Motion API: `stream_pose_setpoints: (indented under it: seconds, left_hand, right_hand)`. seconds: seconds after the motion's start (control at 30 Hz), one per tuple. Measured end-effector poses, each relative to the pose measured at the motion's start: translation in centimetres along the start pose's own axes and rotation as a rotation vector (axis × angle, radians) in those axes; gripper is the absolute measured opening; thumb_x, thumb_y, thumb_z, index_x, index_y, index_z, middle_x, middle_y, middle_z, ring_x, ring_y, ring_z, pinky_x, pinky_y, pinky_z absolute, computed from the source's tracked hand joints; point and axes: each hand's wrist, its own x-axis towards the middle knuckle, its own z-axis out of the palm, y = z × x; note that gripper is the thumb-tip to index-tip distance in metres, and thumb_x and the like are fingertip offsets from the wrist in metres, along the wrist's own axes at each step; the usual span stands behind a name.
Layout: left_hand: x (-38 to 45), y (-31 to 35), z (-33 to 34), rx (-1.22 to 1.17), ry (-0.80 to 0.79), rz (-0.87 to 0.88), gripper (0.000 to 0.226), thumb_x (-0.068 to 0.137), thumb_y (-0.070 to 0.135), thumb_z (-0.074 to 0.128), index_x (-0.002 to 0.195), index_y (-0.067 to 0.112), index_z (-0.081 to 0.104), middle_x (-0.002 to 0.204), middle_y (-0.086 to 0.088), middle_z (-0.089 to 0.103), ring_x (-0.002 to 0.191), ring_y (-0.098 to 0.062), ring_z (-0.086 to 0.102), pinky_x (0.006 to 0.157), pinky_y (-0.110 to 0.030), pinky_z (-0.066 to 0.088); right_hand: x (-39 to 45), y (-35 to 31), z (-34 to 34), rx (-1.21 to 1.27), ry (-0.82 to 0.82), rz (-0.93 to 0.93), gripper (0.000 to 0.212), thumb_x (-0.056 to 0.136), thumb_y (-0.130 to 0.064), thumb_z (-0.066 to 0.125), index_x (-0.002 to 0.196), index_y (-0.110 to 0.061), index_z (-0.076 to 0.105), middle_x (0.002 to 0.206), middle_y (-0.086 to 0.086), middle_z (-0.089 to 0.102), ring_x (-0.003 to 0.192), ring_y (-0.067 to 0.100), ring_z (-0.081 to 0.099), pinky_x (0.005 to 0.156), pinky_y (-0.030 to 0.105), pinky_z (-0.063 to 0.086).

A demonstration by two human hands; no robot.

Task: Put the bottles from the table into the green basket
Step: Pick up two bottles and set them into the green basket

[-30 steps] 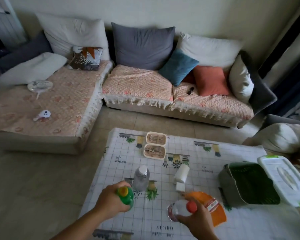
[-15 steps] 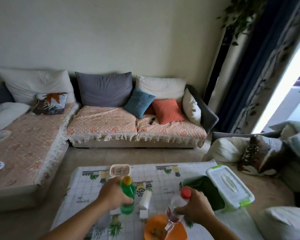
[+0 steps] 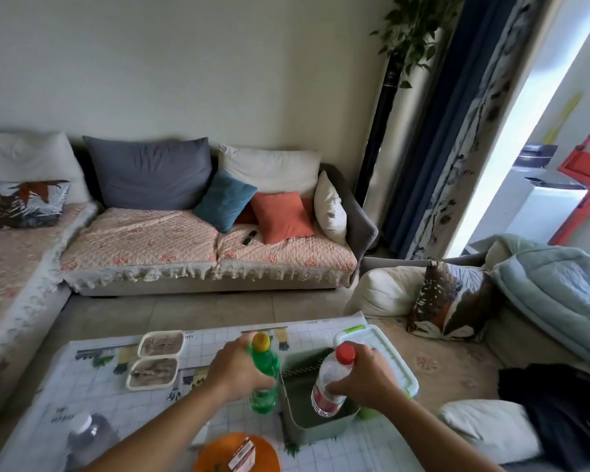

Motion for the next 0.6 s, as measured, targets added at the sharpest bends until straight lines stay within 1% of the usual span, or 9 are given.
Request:
stream_pose_setpoints:
  seconds: [0.1,0.17,0.23,0.27,0.33,0.43,0.5,0.53,0.6]
  left_hand:
    - [2.5,1.5,1.9,-0.013,-0.027,0.007,0.063,0.048,0.034,0.088,0.100,0.033,0.054,0.089,0.004,0.069,0.078,-0.014,0.066,0.069,-0.029,0.056]
    - [4.4,1.9,3.1,-0.013,-0.056,0.011,0.067,0.046,0.035,0.086,0.104,0.035,0.052,0.093,0.005,0.068,0.082,-0.016,0.065,0.074,-0.034,0.058]
    - [6.3,2.0,4.2,-0.008,-0.084,0.032,0.060,0.045,0.034,0.083,0.096,0.035,0.053,0.090,0.006,0.068,0.079,-0.015,0.065,0.069,-0.033,0.057]
    - [7.1,2.0,4.7,-0.009,-0.100,0.034,0.056,0.046,0.033,0.083,0.093,0.036,0.053,0.088,0.006,0.068,0.078,-0.014,0.065,0.065,-0.030,0.055]
    - [8.7,2.0,5.6,-0.006,-0.120,0.030,0.054,0.049,0.030,0.084,0.092,0.036,0.053,0.089,0.007,0.067,0.079,-0.013,0.064,0.063,-0.026,0.051]
    - [10.7,2.3,7.0,0.002,-0.109,-0.005,0.058,0.051,0.031,0.084,0.100,0.035,0.053,0.093,0.009,0.067,0.083,-0.015,0.064,0.067,-0.027,0.054]
    - [11.8,2.5,8.0,0.008,-0.101,-0.034,0.061,0.052,0.031,0.084,0.104,0.034,0.052,0.092,0.011,0.063,0.084,-0.015,0.063,0.067,-0.025,0.052]
    - [12.3,2.5,8.6,0.000,-0.096,-0.051,0.063,0.053,0.031,0.084,0.106,0.035,0.051,0.091,0.013,0.061,0.085,-0.015,0.063,0.070,-0.026,0.054]
    - [13.6,2.5,9.8,-0.016,-0.095,-0.085,0.061,0.052,0.030,0.085,0.101,0.037,0.050,0.089,0.014,0.062,0.084,-0.014,0.064,0.070,-0.028,0.055]
  right_hand:
    - [2.2,1.6,-1.0,-0.012,0.001,0.017,0.039,0.048,-0.039,0.081,0.071,-0.037,0.050,0.075,-0.010,0.062,0.074,0.009,0.058,0.067,0.027,0.052]
    - [3.7,2.4,-1.2,-0.021,-0.002,0.024,0.039,0.050,-0.039,0.082,0.075,-0.037,0.053,0.077,-0.010,0.063,0.075,0.009,0.059,0.065,0.024,0.050]
    - [5.3,3.1,-1.4,-0.021,0.004,0.037,0.042,0.052,-0.038,0.084,0.085,-0.035,0.058,0.080,-0.011,0.063,0.077,0.008,0.058,0.063,0.020,0.047]
    - [6.0,3.5,-1.3,-0.011,0.002,0.042,0.044,0.053,-0.037,0.085,0.089,-0.034,0.059,0.081,-0.011,0.062,0.078,0.007,0.057,0.062,0.018,0.044]
    - [7.4,4.1,-1.3,0.001,-0.006,0.052,0.047,0.054,-0.035,0.086,0.092,-0.033,0.060,0.082,-0.012,0.062,0.079,0.007,0.057,0.061,0.017,0.040]
    - [9.7,5.2,-1.2,0.006,-0.032,0.084,0.048,0.049,-0.037,0.085,0.091,-0.034,0.061,0.083,-0.011,0.065,0.078,0.008,0.059,0.066,0.023,0.048]
    - [11.4,6.2,-0.8,0.023,-0.052,0.103,0.051,0.043,-0.042,0.083,0.088,-0.036,0.061,0.083,-0.011,0.066,0.078,0.007,0.061,0.073,0.030,0.055]
    - [12.4,6.9,-0.3,0.030,-0.071,0.108,0.052,0.041,-0.045,0.083,0.088,-0.037,0.060,0.084,-0.011,0.066,0.080,0.007,0.061,0.077,0.033,0.056]
    - [14.6,8.4,0.5,0.036,-0.104,0.114,0.054,0.040,-0.047,0.084,0.087,-0.042,0.056,0.087,-0.012,0.065,0.083,0.007,0.060,0.080,0.034,0.056]
